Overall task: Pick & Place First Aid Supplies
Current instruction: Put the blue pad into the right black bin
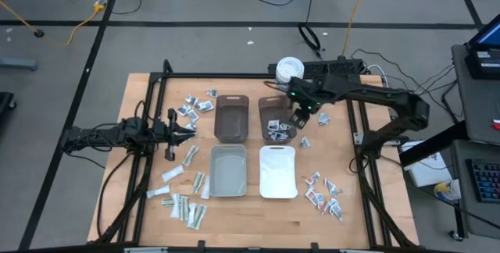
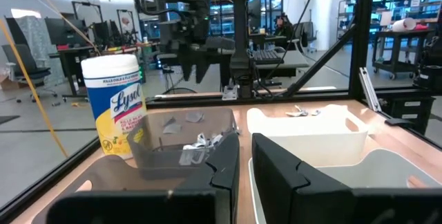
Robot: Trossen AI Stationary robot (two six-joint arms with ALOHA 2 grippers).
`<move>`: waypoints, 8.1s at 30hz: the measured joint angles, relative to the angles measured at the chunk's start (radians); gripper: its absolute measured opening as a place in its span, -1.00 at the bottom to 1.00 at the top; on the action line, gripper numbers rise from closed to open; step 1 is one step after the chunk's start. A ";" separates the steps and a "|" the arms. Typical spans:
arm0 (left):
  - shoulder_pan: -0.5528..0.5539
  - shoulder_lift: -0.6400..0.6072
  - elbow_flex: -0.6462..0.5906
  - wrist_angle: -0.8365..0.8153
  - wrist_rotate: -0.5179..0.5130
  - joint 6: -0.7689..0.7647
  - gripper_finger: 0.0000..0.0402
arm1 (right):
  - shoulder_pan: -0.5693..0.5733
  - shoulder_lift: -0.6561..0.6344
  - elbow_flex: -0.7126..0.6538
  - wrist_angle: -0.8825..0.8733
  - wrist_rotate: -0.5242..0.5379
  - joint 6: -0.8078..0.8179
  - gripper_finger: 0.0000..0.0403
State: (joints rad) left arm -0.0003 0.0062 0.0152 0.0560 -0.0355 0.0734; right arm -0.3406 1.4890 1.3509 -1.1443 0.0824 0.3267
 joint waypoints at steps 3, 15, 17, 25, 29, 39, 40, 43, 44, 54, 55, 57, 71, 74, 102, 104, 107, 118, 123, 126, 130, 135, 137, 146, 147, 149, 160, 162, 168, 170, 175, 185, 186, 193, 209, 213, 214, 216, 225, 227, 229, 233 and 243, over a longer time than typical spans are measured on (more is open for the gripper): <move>0.000 0.000 0.000 0.000 0.000 0.000 -0.77 | 0.028 -0.061 -0.081 -0.037 -0.006 0.164 -0.13; 0.000 0.000 0.000 0.000 0.000 0.000 -0.77 | 0.179 -0.119 -0.385 0.160 -0.001 0.340 -0.08; 0.000 0.000 0.000 0.000 0.000 0.000 -0.77 | 0.195 -0.109 -0.414 0.218 0.000 0.342 -0.08; 0.000 0.000 0.000 0.000 0.000 0.000 -0.77 | 0.246 -0.065 -0.487 0.357 -0.005 0.343 -0.08; 0.000 0.000 0.000 0.000 0.000 0.000 -0.77 | 0.245 -0.025 -0.519 0.383 -0.007 0.327 -0.08; 0.000 0.000 0.000 0.000 0.000 0.000 -0.77 | 0.257 0.015 -0.535 0.451 -0.029 0.189 -0.08; 0.000 0.000 0.000 0.000 0.000 0.000 -0.77 | 0.257 0.015 -0.535 0.455 -0.026 0.160 -0.08; 0.000 0.000 0.000 0.000 0.000 0.000 -0.77 | 0.258 0.015 -0.535 0.467 -0.026 0.082 -0.08; 0.000 0.000 0.000 0.000 0.000 0.000 -0.77 | 0.258 0.015 -0.535 0.473 -0.021 0.061 -0.08; 0.000 0.000 0.000 0.000 0.000 0.000 -0.77 | 0.258 0.010 -0.625 0.561 0.000 -0.024 -0.34; 0.000 0.000 0.000 0.000 0.000 0.000 -0.77 | 0.258 0.010 -0.632 0.561 0.000 -0.026 -0.42; 0.000 0.000 0.000 0.000 0.000 0.000 -0.77 | 0.258 0.011 -0.639 0.559 -0.002 -0.026 -0.62; 0.000 0.000 0.000 0.000 0.000 0.000 -0.77 | 0.214 -0.106 -0.495 0.174 0.020 -0.047 -0.99; 0.000 0.000 0.000 0.000 0.000 0.000 -0.77 | 0.196 -0.104 -0.399 0.037 0.021 -0.106 -1.00; 0.000 0.000 0.000 0.000 0.000 0.000 -0.77 | 0.106 0.358 0.300 -0.111 -0.006 -0.661 -1.00; 0.000 0.000 0.000 0.000 0.000 0.000 -0.77 | 0.105 0.369 0.267 -0.043 -0.005 -0.669 -1.00; 0.000 0.000 0.000 0.000 0.000 0.000 -0.77 | 0.106 0.386 0.215 0.039 -0.008 -0.684 -1.00; 0.000 0.000 0.000 0.000 0.000 0.000 -0.77 | 0.106 0.448 0.146 0.132 0.022 -0.667 -0.72; 0.000 0.000 0.000 0.000 0.000 0.000 -0.77 | 0.106 0.448 0.146 0.148 0.022 -0.659 -0.37; 0.000 0.000 0.000 0.000 0.000 0.000 -0.77 | 0.105 0.447 0.149 0.147 0.062 -0.661 -0.20; 0.000 0.000 0.000 0.000 0.000 0.000 -0.77 | 0.096 0.389 0.174 0.075 0.124 -0.660 -0.08; 0.000 0.000 0.000 -0.001 0.000 0.000 -0.77 | 0.045 0.287 0.178 -0.015 0.126 -0.494 -0.08; 0.000 0.000 0.000 0.000 0.000 0.000 -0.77 | 0.014 0.257 0.178 -0.056 0.125 -0.367 -0.10; 0.000 0.000 0.000 0.000 0.000 0.000 -0.77 | -0.138 0.104 0.026 -0.117 0.122 0.042 -0.08; 0.000 0.000 0.000 0.000 0.000 0.000 -0.77 | -0.157 0.085 -0.007 -0.115 0.122 0.070 -0.08; 0.000 0.000 0.000 0.000 0.000 0.000 -0.77 | -0.192 0.052 -0.074 -0.097 0.124 0.110 -0.08; 0.000 0.000 0.000 0.000 0.000 0.000 -0.77 | -0.332 -0.034 -0.388 0.198 0.126 0.185 -0.09; 0.000 0.000 0.000 0.000 0.000 0.000 -0.77 | -0.346 -0.034 -0.429 0.241 0.126 0.185 -0.11; 0.000 0.000 0.000 0.000 0.000 0.000 -0.77 | -0.354 -0.033 -0.515 0.295 0.126 0.188 -0.15; 0.000 0.000 0.000 0.000 0.000 0.000 -0.77 | -0.354 -0.033 -0.544 0.332 0.124 0.185 -0.17; 0.000 0.000 0.000 0.000 0.000 0.000 -0.77 | -0.354 -0.033 -0.589 0.418 0.075 0.173 -0.23; 0.000 0.000 0.000 0.000 0.000 0.000 -0.77 | -0.342 -0.035 -0.609 0.439 0.074 0.145 -0.87; 0.000 0.000 0.000 0.000 0.000 0.000 -0.77 | -0.340 -0.039 -0.610 0.438 0.074 0.137 -0.93; 0.000 0.000 0.000 0.000 0.000 0.000 -0.77 | -0.332 -0.044 -0.610 0.428 0.074 0.135 -0.99; 0.000 0.000 0.000 0.000 0.000 0.000 -0.77 | -0.319 -0.143 -0.352 0.017 0.081 -0.010 -1.00; 0.000 0.000 0.000 0.000 0.000 0.000 -0.77 | -0.307 -0.156 -0.278 -0.098 0.080 -0.038 -1.00; 0.000 0.000 0.000 0.000 0.000 0.000 -0.77 | -0.304 -0.157 -0.259 -0.124 0.081 -0.043 -1.00; 0.000 0.000 0.000 0.000 0.000 0.000 -0.77 | -0.300 -0.158 -0.227 -0.168 0.081 -0.053 -1.00; 0.000 0.000 0.000 0.000 0.000 0.000 -0.77 | -0.226 -0.118 -0.169 -0.187 0.074 -0.069 -1.00; 0.000 0.000 0.000 0.000 0.000 0.000 -0.77 | -0.192 -0.091 -0.134 -0.183 0.074 -0.067 -1.00; 0.000 0.000 0.000 0.000 0.000 0.000 -0.77 | -0.159 -0.047 -0.087 -0.188 0.073 -0.067 -1.00; 0.000 0.000 0.000 0.000 0.000 0.000 -0.77 | -0.098 0.052 0.027 -0.182 0.072 -0.077 -1.00; 0.000 0.000 0.000 0.000 0.000 0.000 -0.77 | -0.014 0.275 0.298 -0.191 0.027 -0.107 -1.00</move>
State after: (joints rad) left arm -0.0004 0.0063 0.0151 0.0559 -0.0357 0.0734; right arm -0.3548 1.7642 1.6487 -1.3355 0.1097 0.2194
